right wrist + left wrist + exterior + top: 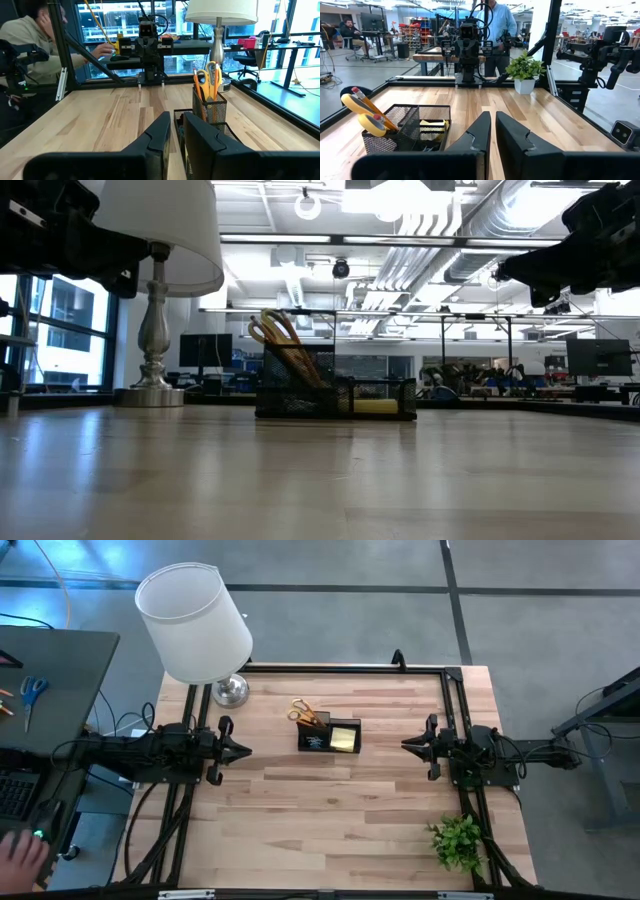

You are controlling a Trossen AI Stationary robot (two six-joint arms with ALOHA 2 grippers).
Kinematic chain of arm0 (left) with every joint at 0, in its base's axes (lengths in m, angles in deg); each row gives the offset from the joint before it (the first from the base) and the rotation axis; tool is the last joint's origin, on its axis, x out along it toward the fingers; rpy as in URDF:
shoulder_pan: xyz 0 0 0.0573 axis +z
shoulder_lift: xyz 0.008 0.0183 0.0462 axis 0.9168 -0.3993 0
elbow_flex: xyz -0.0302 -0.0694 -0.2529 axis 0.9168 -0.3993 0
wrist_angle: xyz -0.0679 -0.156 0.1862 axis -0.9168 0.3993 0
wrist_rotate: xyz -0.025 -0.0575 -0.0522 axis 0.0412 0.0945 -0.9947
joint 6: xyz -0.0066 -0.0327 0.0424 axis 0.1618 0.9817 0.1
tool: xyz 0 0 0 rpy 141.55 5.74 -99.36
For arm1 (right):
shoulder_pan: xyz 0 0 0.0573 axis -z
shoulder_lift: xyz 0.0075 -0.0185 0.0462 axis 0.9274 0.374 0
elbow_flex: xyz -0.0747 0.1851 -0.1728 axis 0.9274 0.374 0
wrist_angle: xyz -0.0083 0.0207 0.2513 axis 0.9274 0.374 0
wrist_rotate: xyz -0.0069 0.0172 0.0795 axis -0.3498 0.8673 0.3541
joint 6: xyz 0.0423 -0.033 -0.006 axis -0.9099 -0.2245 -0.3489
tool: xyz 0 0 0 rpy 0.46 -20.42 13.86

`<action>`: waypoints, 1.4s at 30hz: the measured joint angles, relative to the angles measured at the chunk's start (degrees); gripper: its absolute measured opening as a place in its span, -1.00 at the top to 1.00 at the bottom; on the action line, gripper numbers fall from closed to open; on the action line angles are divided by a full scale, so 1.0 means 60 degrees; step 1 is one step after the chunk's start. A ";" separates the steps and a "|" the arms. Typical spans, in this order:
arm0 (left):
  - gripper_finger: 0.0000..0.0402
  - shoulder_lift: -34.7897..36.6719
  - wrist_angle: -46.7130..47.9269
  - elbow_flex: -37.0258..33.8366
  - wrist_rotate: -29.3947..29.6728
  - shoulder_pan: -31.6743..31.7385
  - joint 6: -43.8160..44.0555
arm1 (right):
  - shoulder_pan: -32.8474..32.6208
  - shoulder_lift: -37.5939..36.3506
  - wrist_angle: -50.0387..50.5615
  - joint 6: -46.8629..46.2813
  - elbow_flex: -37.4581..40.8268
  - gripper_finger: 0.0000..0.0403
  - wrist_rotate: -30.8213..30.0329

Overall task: Pick and place office supplies into organizer
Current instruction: Return to Home Position

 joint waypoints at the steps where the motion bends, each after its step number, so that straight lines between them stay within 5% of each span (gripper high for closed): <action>1: 0.91 0.0000 0.0000 0.0000 -0.0001 0.0000 0.0002 | 0.0000 -0.0001 0.0002 0.0002 0.0000 0.75 -0.0001; 42: 0.91 -0.0004 0.0000 0.0000 0.0000 0.0000 0.0000 | 0.0000 -0.0001 -0.0001 0.0002 0.0000 0.75 -0.0003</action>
